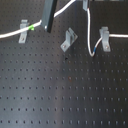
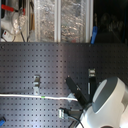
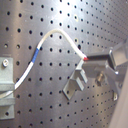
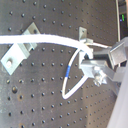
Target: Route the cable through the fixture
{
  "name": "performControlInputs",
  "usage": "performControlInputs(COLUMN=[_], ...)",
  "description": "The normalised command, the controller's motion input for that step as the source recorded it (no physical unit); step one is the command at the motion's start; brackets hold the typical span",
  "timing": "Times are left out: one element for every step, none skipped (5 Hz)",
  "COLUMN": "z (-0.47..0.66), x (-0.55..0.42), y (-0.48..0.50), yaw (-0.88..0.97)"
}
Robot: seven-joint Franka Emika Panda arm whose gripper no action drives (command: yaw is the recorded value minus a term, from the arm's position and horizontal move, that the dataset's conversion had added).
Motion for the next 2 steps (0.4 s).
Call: performControlInputs(z=[0.00,0.35], x=[0.049,0.056], y=[0.048,0.129], yaw=[-0.01,-0.04])
